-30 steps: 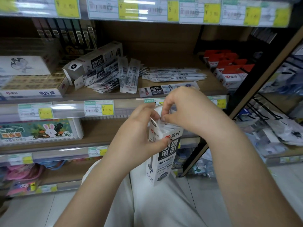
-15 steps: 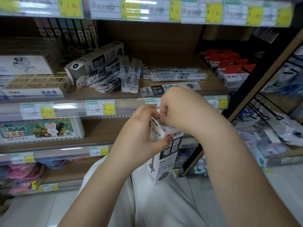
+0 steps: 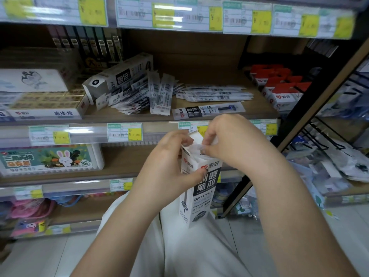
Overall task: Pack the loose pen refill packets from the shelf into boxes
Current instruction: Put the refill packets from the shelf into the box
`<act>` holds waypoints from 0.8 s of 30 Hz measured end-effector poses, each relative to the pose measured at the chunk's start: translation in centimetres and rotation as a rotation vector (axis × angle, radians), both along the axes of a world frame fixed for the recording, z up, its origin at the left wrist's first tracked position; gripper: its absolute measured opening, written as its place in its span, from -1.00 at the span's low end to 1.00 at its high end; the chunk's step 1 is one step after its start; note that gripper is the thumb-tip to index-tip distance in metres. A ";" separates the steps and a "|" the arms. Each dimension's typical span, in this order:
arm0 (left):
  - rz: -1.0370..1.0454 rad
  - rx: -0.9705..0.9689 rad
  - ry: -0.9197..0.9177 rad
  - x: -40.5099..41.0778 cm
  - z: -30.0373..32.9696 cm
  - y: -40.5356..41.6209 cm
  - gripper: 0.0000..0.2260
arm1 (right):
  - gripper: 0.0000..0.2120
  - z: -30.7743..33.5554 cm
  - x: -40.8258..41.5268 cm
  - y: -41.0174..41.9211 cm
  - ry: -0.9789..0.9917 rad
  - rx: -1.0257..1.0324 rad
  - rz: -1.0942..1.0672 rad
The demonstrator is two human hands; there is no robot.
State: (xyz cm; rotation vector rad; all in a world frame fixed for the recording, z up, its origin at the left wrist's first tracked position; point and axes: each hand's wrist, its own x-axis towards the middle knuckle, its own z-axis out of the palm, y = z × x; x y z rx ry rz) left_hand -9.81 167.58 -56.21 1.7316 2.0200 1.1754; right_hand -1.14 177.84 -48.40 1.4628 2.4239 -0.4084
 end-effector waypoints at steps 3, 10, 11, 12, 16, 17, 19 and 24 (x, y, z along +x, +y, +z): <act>-0.008 0.000 0.006 0.1 -0.1 0.0 -0.52 | -0.87 0.1 1.0 -0.6 0.022 0.014 0.049; -0.004 0.011 0.011 0.1 0.1 -0.2 -0.53 | -0.63 0.3 0.0 -1.0 0.009 -0.037 0.020; -0.005 0.011 0.005 0.1 0.1 -0.2 -0.55 | -0.65 0.1 0.2 -0.9 0.016 -0.013 0.010; -0.006 0.008 0.000 0.0 0.1 -0.2 -0.56 | -0.68 -0.1 0.6 -0.8 0.041 0.034 0.022; -0.008 0.014 -0.004 -0.1 0.0 -0.3 -0.57 | -0.81 0.2 2.1 -1.8 0.173 0.131 0.115; -0.010 0.014 0.003 -0.1 0.1 -0.3 -0.56 | -0.83 0.3 2.1 -2.0 0.197 0.113 0.146; -0.016 0.005 0.023 -0.2 0.1 -0.4 -0.55 | -0.83 0.2 2.1 -2.2 0.265 0.116 0.214; 0.006 0.001 0.001 -0.6 0.1 -0.5 -0.57 | -0.87 0.3 2.4 -1.7 0.279 0.247 0.192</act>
